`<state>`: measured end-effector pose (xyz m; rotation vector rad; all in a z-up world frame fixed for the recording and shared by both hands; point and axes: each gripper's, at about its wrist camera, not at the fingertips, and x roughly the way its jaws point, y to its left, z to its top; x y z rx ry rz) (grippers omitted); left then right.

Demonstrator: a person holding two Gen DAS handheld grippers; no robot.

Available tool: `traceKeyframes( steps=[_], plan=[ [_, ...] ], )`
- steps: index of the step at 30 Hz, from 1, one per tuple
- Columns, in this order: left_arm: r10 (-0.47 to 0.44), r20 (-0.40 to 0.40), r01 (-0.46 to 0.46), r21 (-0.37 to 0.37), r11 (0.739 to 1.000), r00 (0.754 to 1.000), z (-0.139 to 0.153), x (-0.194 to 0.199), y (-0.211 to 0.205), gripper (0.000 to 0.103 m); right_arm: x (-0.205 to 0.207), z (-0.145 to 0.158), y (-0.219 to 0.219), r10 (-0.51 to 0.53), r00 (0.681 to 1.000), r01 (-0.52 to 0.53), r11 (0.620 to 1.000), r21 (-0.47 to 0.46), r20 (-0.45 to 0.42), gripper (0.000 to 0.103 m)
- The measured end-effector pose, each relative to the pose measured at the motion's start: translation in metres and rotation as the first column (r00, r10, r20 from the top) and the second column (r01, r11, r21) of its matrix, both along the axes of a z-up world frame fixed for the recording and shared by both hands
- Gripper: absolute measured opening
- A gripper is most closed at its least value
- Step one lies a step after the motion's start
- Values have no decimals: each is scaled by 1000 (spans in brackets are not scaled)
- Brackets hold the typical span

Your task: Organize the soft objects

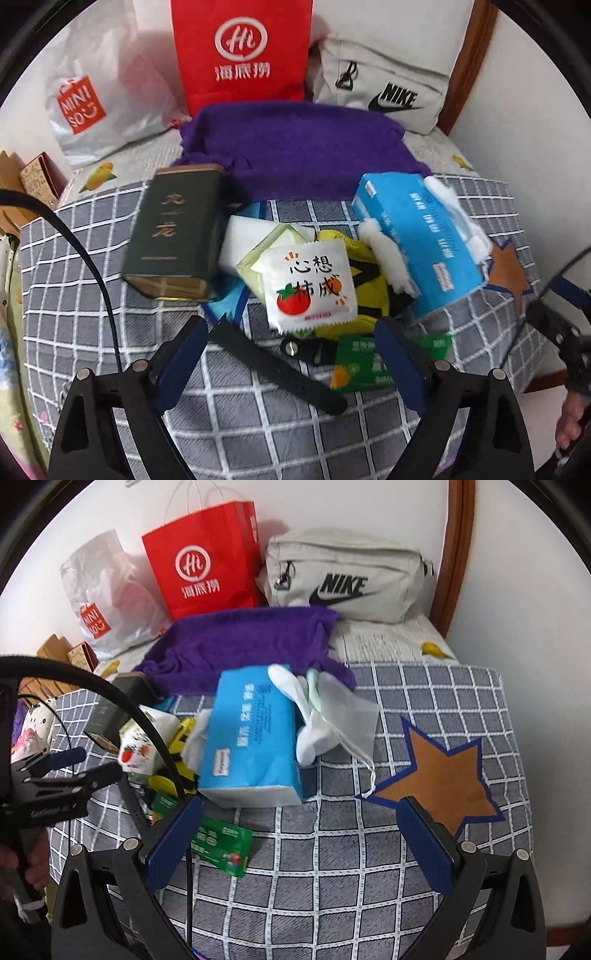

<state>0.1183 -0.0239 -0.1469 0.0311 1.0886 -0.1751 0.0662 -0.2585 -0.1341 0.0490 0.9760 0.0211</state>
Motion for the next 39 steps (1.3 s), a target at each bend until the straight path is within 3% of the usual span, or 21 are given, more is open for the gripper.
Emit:
traceKeyframes(
  steps=[5,10,13,16,26,33,39],
  plan=[
    [3,-14,-2,57,998,1000,-22,18,-13,92,8,-17,-9,-5,999,5,1000,-12,-43,103],
    [6,-40,-3,58,998,999,-35,31,-21,91,16,-28,-19,-16,997,16,1000,-2,-71,103],
    [-1,-37,4,75,997,999,-35,31,-21,69,19,-31,-23,-20,997,20,1000,-2,-75,103],
    [-12,-41,14,29,999,999,-30,24,-16,63,21,-33,-27,-22,997,22,1000,4,-75,103],
    [-48,32,47,19,999,998,0,3,-5,63,30,-36,-39,-33,997,33,999,-3,-63,103],
    [-53,-12,53,-38,998,999,-13,4,3,64,33,-37,-43,-42,997,42,999,2,-66,103],
    [-43,-83,41,-24,999,996,-38,3,9,64,30,-45,-37,-26,996,26,1000,1,-87,103]
  ],
)
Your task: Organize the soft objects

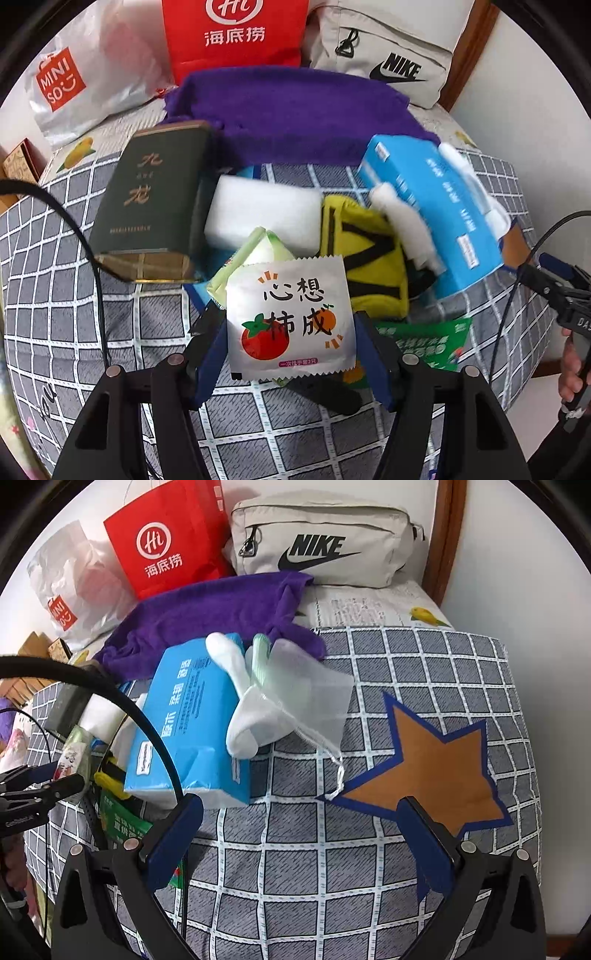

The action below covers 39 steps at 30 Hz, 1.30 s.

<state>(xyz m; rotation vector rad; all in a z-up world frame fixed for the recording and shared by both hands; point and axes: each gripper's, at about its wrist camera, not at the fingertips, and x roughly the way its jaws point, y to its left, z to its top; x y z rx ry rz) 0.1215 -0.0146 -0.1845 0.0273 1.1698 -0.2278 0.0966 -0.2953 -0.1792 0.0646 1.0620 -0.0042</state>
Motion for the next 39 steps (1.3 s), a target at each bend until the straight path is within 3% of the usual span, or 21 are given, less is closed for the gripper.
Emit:
traceKeyframes(
  steps=[9,11,13,15,17,24,27,31,39],
  plan=[
    [-24,-26,25,21,999,999,-9,-16,4,64,-7,-9,5,17,1000,-17,1000,4,-22,103],
    [-37,-28,38,27,999,999,-10,-20,4,72,-9,-10,6,23,999,-23,1000,5,-22,103],
    [-31,-34,33,47,998,999,-13,-22,5,73,-10,-11,7,28,999,-28,1000,5,-25,103],
    [-19,-27,20,35,999,999,-14,-24,9,71,-11,-12,7,27,999,-27,1000,4,-30,103],
    [-8,-27,7,-6,1000,1000,-11,-25,15,60,-12,-13,6,25,999,-25,1000,9,-35,103],
    [-36,-4,36,-8,999,999,3,-27,18,58,-16,-15,8,30,999,-30,1000,6,-42,103],
    [-40,-18,40,-20,999,999,1,-28,20,63,-16,-16,8,31,999,-31,1000,7,-45,103],
    [-15,-50,16,21,1000,999,-7,-26,25,65,-17,-19,9,35,998,-35,999,-7,-52,103],
    [-12,-21,12,8,1000,1000,3,-21,23,68,-17,-22,10,38,997,-39,999,-9,-64,103]
  ],
)
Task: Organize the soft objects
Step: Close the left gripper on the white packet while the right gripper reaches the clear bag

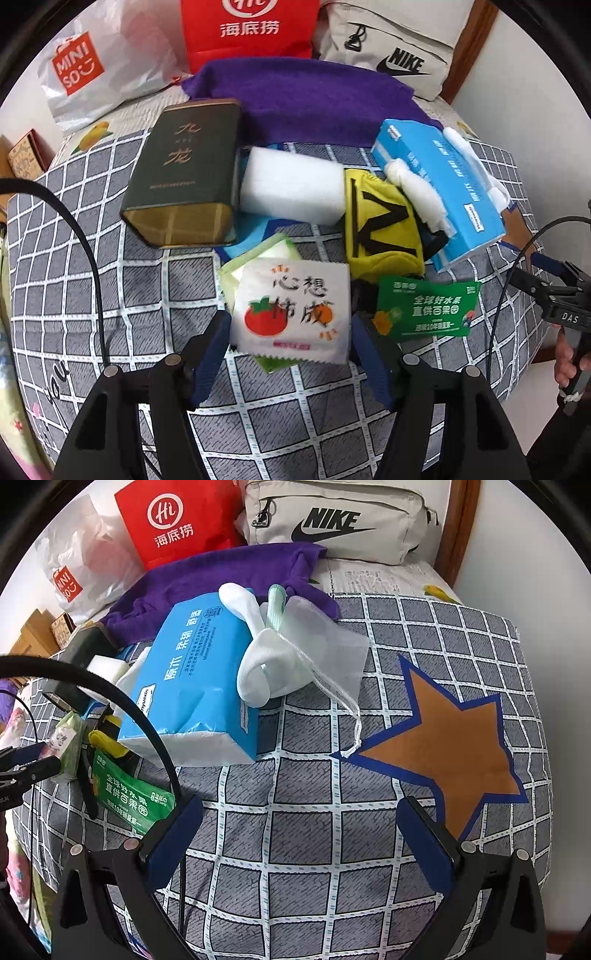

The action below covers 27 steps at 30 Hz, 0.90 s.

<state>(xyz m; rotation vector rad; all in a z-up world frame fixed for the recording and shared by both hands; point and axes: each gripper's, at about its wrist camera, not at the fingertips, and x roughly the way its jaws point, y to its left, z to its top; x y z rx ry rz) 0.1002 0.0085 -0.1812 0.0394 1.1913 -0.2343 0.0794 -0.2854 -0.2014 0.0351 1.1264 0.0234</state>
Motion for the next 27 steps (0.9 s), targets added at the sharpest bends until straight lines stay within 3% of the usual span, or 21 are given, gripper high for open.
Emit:
traceKeyframes(
  steps=[4,6,8,17,27],
  plan=[
    [-21,11,21,0,1000,1000,-3,1,-8,67,0,-3,1,6,1000,-6,1000,-2,-7,103],
    [-25,12,25,-6,1000,1000,-4,3,-10,60,1,-4,2,7,1000,-7,1000,-7,-11,103],
    [-36,9,36,-9,999,999,-5,4,-13,60,1,-5,1,6,1000,-6,1000,-9,-12,103],
    [-68,26,67,57,996,997,-9,9,-19,45,2,-8,-3,1,1000,-1,1000,-9,-21,103],
    [-73,73,72,19,997,995,12,1,-11,44,4,8,-12,-6,1000,6,1000,-1,31,103]
  ],
)
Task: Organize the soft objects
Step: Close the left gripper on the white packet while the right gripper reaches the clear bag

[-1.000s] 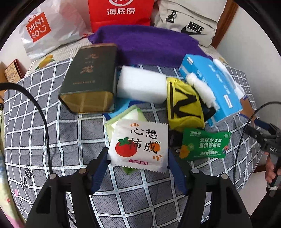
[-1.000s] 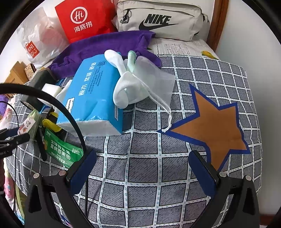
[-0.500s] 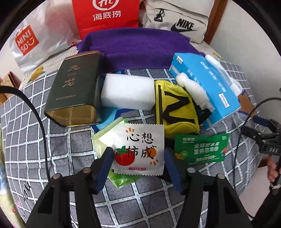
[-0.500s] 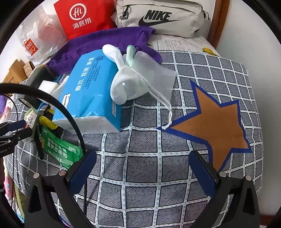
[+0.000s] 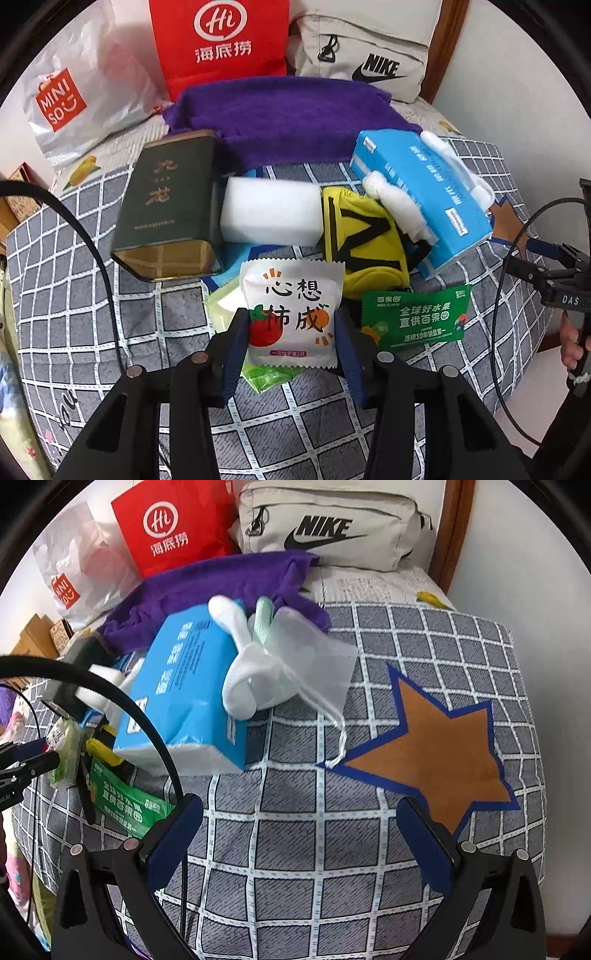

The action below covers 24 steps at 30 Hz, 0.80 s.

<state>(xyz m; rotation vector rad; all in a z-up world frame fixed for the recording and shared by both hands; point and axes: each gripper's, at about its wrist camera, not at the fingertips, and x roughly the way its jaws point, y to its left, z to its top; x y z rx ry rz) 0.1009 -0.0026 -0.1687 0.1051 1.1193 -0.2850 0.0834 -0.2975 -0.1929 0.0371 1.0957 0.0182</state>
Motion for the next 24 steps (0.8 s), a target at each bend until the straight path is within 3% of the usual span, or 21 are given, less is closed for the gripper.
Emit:
traceKeyframes(
  steps=[11,20,23,24],
  plan=[
    [15,-6,-15,3,1000,1000,1,6,3,44,38,17,-20,-10,996,-1,993,121,90,103],
    [32,-25,-32,12,999,999,-5,11,10,44,55,10,-29,88,992,-79,992,-95,88,100],
    [34,-32,-33,17,999,999,-8,13,9,44,65,-9,-26,121,991,-110,978,-176,52,89],
    [33,-33,-33,18,999,999,-8,14,9,44,68,-13,-24,127,991,-117,976,-185,44,80]
  ],
)
